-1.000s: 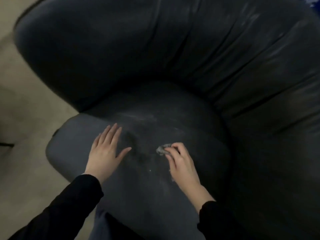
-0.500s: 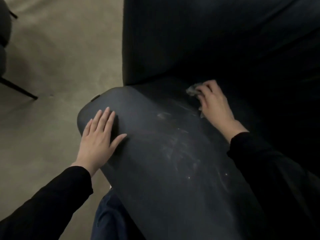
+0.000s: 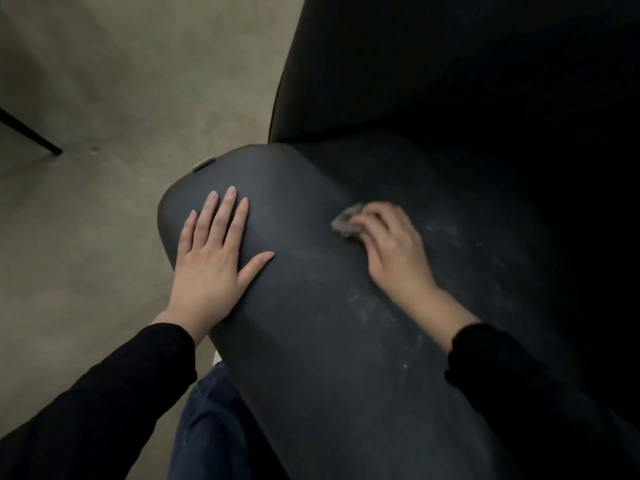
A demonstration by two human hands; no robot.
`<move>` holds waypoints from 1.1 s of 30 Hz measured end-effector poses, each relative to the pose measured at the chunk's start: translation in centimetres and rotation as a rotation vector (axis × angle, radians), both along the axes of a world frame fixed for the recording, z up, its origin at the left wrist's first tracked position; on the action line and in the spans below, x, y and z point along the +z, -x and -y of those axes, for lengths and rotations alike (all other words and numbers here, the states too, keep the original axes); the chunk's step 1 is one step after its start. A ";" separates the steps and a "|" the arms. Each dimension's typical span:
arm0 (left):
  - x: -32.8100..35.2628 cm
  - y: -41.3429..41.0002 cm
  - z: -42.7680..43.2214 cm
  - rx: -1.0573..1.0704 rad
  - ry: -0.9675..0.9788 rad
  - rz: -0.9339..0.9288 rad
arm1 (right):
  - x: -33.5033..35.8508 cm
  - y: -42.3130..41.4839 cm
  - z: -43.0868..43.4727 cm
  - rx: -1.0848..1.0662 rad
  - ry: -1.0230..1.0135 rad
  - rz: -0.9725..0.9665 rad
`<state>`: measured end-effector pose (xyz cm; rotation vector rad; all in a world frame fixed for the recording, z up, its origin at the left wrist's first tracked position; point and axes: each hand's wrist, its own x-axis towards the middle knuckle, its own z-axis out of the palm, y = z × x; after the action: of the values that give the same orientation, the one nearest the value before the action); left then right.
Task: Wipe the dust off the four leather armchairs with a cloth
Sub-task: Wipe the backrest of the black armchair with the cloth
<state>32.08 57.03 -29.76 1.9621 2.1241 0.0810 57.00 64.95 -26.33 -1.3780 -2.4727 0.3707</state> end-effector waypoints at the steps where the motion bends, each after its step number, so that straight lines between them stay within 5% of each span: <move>1: 0.1 0.0 0.0 0.000 0.008 0.001 | 0.4 -0.2 1.3 0.067 0.034 0.000; 5: 0.3 0.0 0.0 0.001 0.033 0.004 | 2.1 -1.4 0.0 0.223 0.085 -0.012; 10: 0.4 0.1 -0.1 0.005 0.032 0.027 | 1.6 -2.4 -9.7 -0.312 0.027 -0.041; 13: 0.4 0.1 -0.1 0.008 0.021 0.044 | -0.1 -1.3 -11.7 -0.449 0.091 0.028; 19: 0.5 0.2 0.0 0.018 0.016 0.089 | -0.8 5.7 -4.4 -0.014 0.012 -0.051; 26: 0.7 0.9 0.2 0.012 0.004 0.188 | 1.2 3.0 1.3 0.365 0.158 -0.048; 33: 0.4 2.0 1.1 0.120 0.001 0.221 | 0.3 2.4 -10.1 -0.263 0.058 -0.024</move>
<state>30.12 55.94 -29.38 1.7346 2.0927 0.3037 54.57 75.03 -26.06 -1.6857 -2.2383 0.3985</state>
